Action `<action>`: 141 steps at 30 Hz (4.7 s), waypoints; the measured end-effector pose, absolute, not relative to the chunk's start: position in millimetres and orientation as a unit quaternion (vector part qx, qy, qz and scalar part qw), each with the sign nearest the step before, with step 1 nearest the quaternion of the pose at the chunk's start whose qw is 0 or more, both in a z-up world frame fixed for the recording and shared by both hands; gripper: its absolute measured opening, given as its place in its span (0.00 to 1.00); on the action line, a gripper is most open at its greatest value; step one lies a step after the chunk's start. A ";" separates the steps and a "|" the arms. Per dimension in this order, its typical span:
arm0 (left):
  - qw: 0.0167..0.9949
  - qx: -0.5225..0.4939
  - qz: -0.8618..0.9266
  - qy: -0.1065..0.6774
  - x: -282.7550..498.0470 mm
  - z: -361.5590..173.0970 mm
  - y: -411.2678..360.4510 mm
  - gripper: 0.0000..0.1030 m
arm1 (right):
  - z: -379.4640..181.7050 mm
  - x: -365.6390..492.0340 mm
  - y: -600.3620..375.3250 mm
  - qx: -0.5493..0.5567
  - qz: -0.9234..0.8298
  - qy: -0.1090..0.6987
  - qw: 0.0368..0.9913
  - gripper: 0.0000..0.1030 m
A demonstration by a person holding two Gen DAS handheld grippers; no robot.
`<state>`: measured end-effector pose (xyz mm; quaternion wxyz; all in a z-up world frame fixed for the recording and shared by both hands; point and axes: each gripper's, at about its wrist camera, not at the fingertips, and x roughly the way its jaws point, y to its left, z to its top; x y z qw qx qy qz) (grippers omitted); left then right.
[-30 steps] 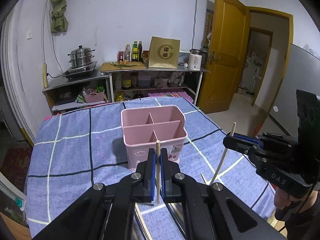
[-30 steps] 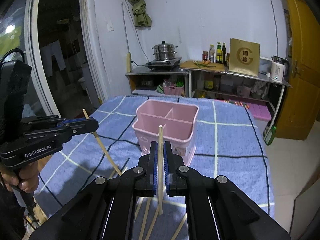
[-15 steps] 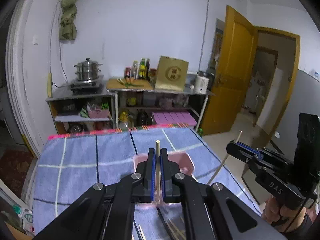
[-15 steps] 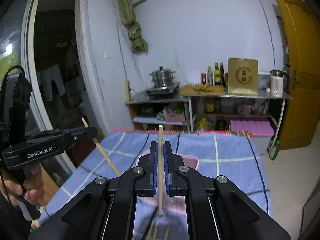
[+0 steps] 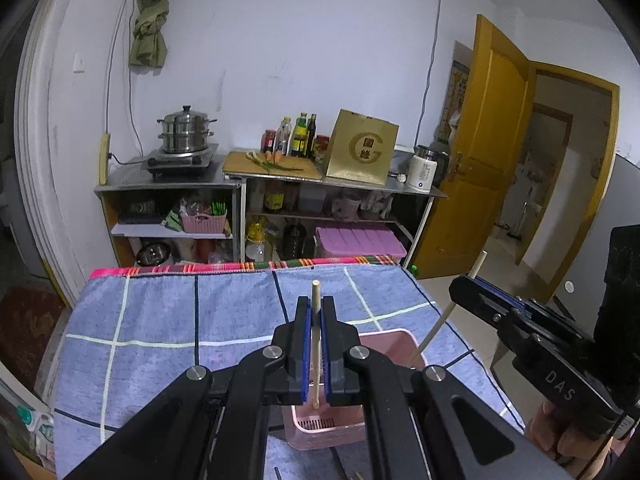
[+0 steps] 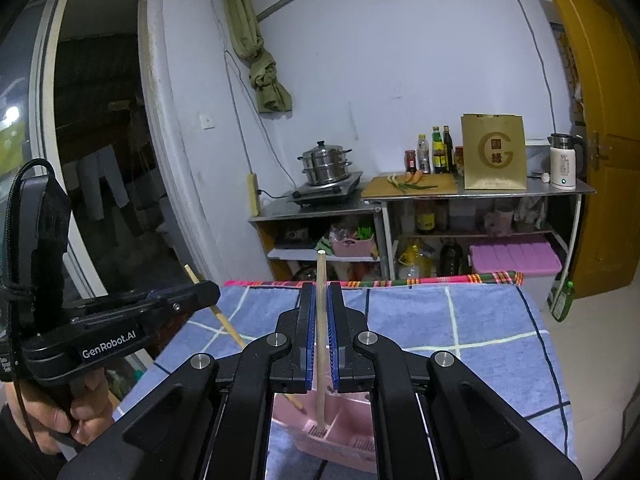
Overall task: Organize utensils
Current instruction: 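Lift the held chopsticks and carry both tools over the pink basket, then open the left tool to drop its chopstick in while the right tool releases its own, then return to the chopsticks and grasp one with the left tool while the right tool grasps another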
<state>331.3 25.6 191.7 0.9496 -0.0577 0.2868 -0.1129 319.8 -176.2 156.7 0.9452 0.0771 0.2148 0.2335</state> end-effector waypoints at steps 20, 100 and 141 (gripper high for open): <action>0.939 -0.058 -0.113 0.321 347.8 130.2 26.4 0.04 | 98.3 341.2 -159.2 0.068 0.249 0.282 0.924 0.11; 0.892 -0.025 -0.127 0.432 217.9 -21.2 8.1 0.15 | -31.6 213.3 -164.4 -0.026 0.254 0.416 0.873 0.16; 0.876 -0.004 -0.090 0.473 263.5 -32.8 -2.3 0.07 | -44.5 261.4 -132.8 -0.057 0.232 0.452 0.859 0.07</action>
